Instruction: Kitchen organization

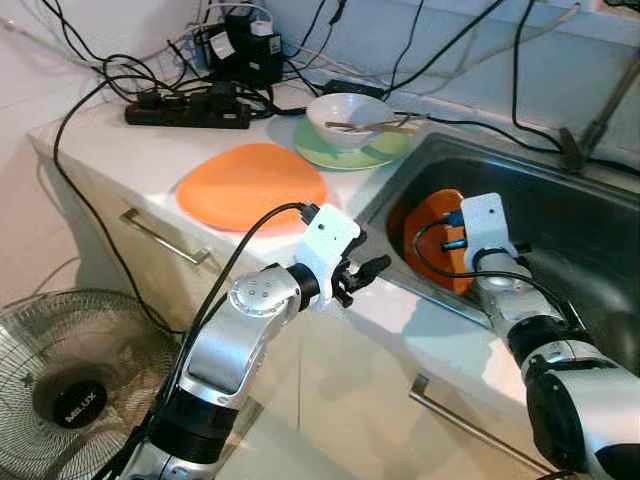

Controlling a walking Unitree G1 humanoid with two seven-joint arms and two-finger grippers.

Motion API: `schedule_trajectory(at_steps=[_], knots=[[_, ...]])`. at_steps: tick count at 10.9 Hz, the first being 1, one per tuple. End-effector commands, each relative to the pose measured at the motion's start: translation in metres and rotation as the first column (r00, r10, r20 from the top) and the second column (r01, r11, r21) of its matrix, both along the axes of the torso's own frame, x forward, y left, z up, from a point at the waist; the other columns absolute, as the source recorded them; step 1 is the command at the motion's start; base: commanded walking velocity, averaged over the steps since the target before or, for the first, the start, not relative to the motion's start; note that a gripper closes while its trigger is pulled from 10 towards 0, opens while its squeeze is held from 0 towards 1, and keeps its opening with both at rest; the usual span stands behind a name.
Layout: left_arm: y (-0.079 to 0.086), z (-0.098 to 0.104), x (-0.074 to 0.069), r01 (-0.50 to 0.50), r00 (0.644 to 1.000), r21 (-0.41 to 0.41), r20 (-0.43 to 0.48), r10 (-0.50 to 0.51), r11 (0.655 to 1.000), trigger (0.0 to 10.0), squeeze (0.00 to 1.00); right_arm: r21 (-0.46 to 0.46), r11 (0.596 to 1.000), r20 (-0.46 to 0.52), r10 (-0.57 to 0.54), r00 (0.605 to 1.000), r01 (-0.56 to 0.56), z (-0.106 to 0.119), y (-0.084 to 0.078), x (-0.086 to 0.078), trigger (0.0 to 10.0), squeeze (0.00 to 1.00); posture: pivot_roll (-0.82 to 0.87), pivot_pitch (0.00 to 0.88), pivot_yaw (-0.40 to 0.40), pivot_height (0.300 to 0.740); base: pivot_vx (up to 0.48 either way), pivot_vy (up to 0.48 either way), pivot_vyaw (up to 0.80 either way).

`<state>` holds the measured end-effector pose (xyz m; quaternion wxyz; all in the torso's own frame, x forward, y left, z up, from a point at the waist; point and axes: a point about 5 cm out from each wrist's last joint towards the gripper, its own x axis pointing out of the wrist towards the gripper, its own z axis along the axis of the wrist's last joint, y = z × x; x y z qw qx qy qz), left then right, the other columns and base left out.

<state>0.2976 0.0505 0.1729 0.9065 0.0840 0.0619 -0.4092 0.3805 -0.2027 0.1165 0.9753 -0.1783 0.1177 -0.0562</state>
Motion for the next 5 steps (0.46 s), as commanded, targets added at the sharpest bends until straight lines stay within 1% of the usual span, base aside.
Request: schedule_trajectory(at_steps=[1, 2, 3, 4, 5], knots=[[-0.002, 0.001, -0.003, 0.011, 1.0, -0.003, -0.004, -0.011, 1.0, 10.0, 0.0, 0.016, 0.999, 0.025, 0.034, 0.999, -0.035, 0.011, 0.009, 0.006, 10.0, 0.0, 0.25, 0.005, -0.049, 0.74, 0.0, 0.0, 0.0], [-0.003, 0.001, -0.003, 0.013, 1.0, -0.003, -0.006, -0.013, 1.0, 10.0, 0.0, 0.03, 0.999, 0.011, 0.042, 0.999, -0.042, 0.007, 0.011, 0.005, 10.0, 0.0, 0.25, 0.0, -0.047, 0.74, 0.0, 0.0, 0.0], [-0.003, 0.001, -0.003, 0.016, 1.0, -0.002, -0.009, -0.016, 1.0, 10.0, 0.0, 0.039, 0.998, 0.004, 0.05, 0.999, -0.05, 0.004, 0.014, 0.004, 10.0, 0.67, 0.25, 0.0, -0.045, 0.74, 0.0, 0.0, 0.0], [-0.002, 0.0, -0.003, 0.017, 1.0, 0.001, -0.011, -0.017, 1.0, 10.0, 0.0, 0.032, 0.998, -0.002, 0.06, 0.998, -0.06, 0.002, 0.016, 0.003, 10.0, 0.69, 0.25, 0.0, -0.044, 0.74, 0.0, 0.0, 0.0], [-0.001, 0.0, -0.003, 0.016, 1.0, 0.003, -0.012, -0.016, 1.0, 10.0, 0.0, 0.03, 0.997, -0.005, 0.065, 0.998, -0.064, 0.0, 0.018, 0.003, 10.0, 0.0, 0.25, 0.0, -0.044, 0.74, 0.0, 0.0, 0.0]])
